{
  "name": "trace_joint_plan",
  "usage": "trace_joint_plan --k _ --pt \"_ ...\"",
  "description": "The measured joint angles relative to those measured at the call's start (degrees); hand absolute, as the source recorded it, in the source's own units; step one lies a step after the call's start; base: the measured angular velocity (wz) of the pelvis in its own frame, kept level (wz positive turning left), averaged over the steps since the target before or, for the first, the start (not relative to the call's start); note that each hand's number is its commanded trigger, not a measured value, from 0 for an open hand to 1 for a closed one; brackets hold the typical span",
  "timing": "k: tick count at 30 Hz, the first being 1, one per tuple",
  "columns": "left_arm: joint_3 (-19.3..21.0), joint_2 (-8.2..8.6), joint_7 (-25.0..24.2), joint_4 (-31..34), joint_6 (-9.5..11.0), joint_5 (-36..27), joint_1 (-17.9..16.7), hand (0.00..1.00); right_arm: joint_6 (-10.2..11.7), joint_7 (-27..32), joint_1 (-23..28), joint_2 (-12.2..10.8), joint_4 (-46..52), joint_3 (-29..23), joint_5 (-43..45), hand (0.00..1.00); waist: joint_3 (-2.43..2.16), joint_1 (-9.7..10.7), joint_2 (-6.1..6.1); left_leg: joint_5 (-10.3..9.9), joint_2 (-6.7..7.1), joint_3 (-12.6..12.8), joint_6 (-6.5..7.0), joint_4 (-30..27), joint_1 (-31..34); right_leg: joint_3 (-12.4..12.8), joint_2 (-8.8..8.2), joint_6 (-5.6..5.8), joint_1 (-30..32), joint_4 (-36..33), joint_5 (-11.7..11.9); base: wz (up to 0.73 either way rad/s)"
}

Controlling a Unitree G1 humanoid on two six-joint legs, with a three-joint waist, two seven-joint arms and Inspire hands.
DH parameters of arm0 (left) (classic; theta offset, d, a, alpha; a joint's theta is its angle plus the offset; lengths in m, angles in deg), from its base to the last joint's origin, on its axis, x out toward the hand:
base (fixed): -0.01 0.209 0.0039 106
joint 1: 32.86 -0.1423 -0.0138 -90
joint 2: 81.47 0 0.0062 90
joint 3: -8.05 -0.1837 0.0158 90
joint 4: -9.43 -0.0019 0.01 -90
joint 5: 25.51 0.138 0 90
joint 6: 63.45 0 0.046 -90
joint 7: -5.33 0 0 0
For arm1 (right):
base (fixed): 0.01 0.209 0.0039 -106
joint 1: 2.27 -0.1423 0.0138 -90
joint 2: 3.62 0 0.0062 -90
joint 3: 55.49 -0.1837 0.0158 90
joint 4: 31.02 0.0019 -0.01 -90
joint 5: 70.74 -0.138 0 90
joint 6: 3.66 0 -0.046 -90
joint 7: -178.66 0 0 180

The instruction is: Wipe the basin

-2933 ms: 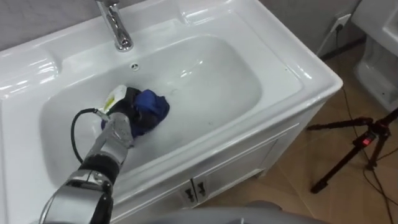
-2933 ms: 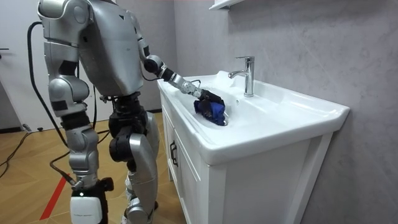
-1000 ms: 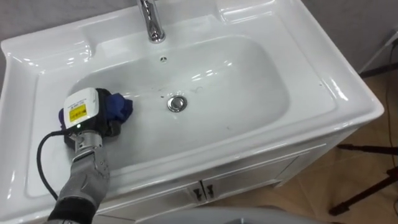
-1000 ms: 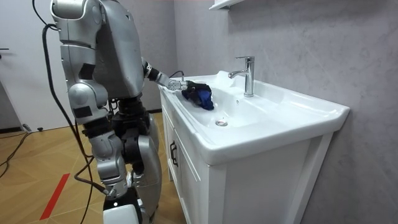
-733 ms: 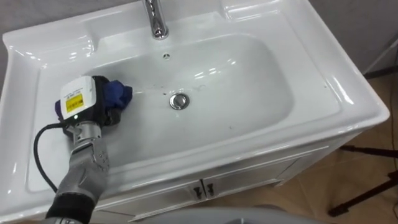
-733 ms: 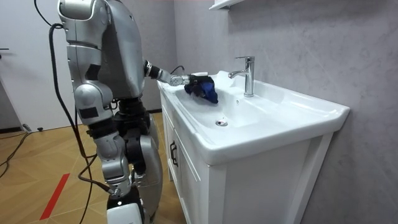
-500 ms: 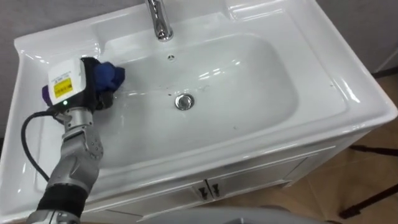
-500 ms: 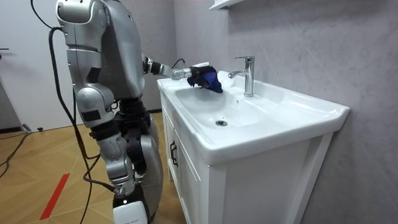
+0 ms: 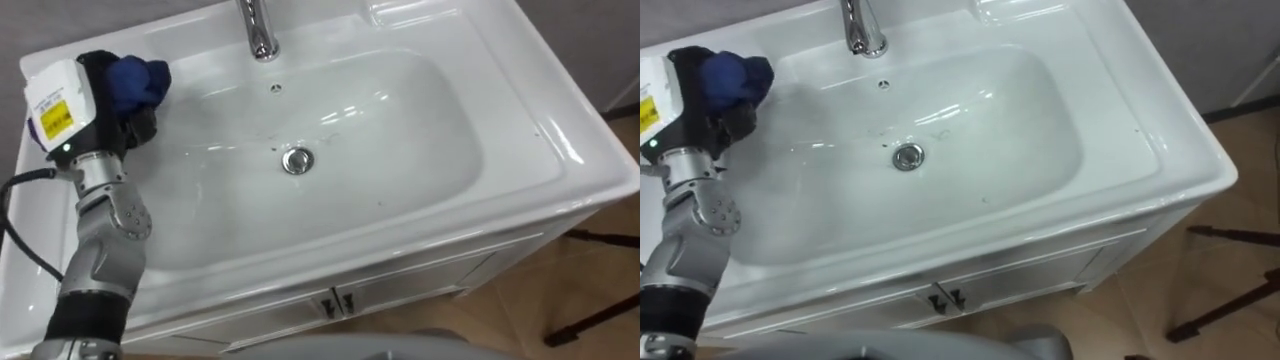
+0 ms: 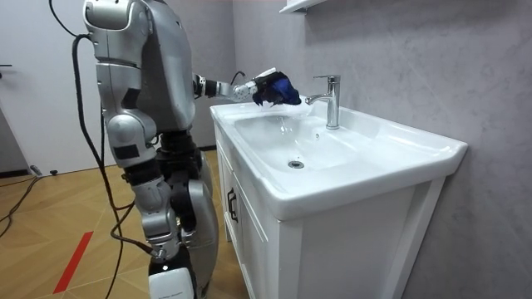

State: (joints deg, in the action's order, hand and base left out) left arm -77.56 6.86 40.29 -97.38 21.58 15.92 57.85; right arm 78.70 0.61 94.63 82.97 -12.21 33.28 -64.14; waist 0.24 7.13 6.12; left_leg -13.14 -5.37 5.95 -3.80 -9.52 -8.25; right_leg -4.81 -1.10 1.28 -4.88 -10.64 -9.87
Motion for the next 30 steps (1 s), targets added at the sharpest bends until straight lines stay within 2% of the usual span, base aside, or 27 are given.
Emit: trace_joint_plan --k 4,12,17,19,20,23,27,29,30 --pt "2.8 -0.24 0.9 0.0 -0.2 0.1 0.4 1.0 0.1 0.6 -0.5 0.0 -0.5 0.0 0.8 0.0 0.0 -1.2 -0.03 0.0 0.05 0.0 0.0 0.0 -0.1 0.0 -0.02 0.0 0.0 0.0 0.0 0.0" --pt "3.8 -3.13 0.9 0.0 -1.4 -0.1 0.6 1.0 0.0 0.6 -0.3 0.1 -0.5 0.0 0.5 0.0 -0.08 -3.1 0.15 0.0 0.14 -0.1 0.01 0.0 0.0 -0.2 -0.18 0.0 -0.1 0.0 0.0 0.01" --pt "4.3 -3.63 0.9 0.0 -2.2 -0.5 0.0 1.0 0.0 0.4 0.3 1.2 -0.6 -0.1 -0.1 0.0 -0.68 -4.6 1.79 0.1 0.33 -0.1 0.25 0.0 -0.1 -0.1 -0.39 0.01 -0.2 0.0 0.0 0.0" --pt "4.8 -3.63 0.9 0.0 -2.3 -0.6 -0.6 1.0 0.1 0.3 0.2 1.6 -0.7 -0.1 -0.1 0.0 -0.74 -4.6 2.2 0.2 0.33 -0.1 0.3 0.0 -0.4 -0.2 -0.38 0.01 -0.4 -0.1 0.0 0.0" --pt "5.1 -3.63 0.9 0.0 -2.3 -0.6 -0.8 1.0 0.1 0.1 0.2 1.7 -0.8 0.0 0.0 0.0 -0.55 -4.8 2.09 0.2 0.33 -0.2 0.32 0.0 -0.4 -0.2 -0.39 0.02 -0.5 -0.1 0.0 0.0" --pt "6.2 -3.63 0.4 0.0 -2.3 -0.6 -1.0 1.0 0.1 -0.9 0.0 1.9 -1.7 0.0 -0.1 0.0 -0.42 -5.5 1.82 0.2 0.35 -0.5 0.35 0.0 -0.5 -0.4 -0.43 0.04 -0.7 -0.1 0.0 0.04" --pt "7.3 -3.62 0.3 0.0 -2.7 -0.7 -3.1 1.0 0.0 -2.1 0.1 1.9 -1.8 0.0 -0.1 0.0 -0.39 -5.8 0.96 0.3 0.51 -0.7 0.48 0.0 -0.4 -0.5 -0.59 0.16 -0.7 -0.1 -0.1 0.03" --pt "7.3 -3.52 0.0 0.0 -3.7 -0.6 -3.7 1.0 0.0 -2.3 0.1 1.9 -1.8 0.0 -0.1 0.0 -0.62 -5.9 0.27 0.3 0.72 -1.1 0.53 0.0 -0.4 -0.7 -0.78 0.28 -0.8 -0.1 -0.2 0.07" --pt "7.3 -3.53 -0.1 0.0 -3.8 -0.6 -3.7 1.0 0.0 -2.3 0.1 1.9 -1.8 0.0 -0.1 0.0 -0.58 -5.9 -0.03 0.3 0.76 -1.2 0.54 -0.1 -0.4 -0.8 -0.83 0.31 -0.9 -0.1 -0.2 0.11"
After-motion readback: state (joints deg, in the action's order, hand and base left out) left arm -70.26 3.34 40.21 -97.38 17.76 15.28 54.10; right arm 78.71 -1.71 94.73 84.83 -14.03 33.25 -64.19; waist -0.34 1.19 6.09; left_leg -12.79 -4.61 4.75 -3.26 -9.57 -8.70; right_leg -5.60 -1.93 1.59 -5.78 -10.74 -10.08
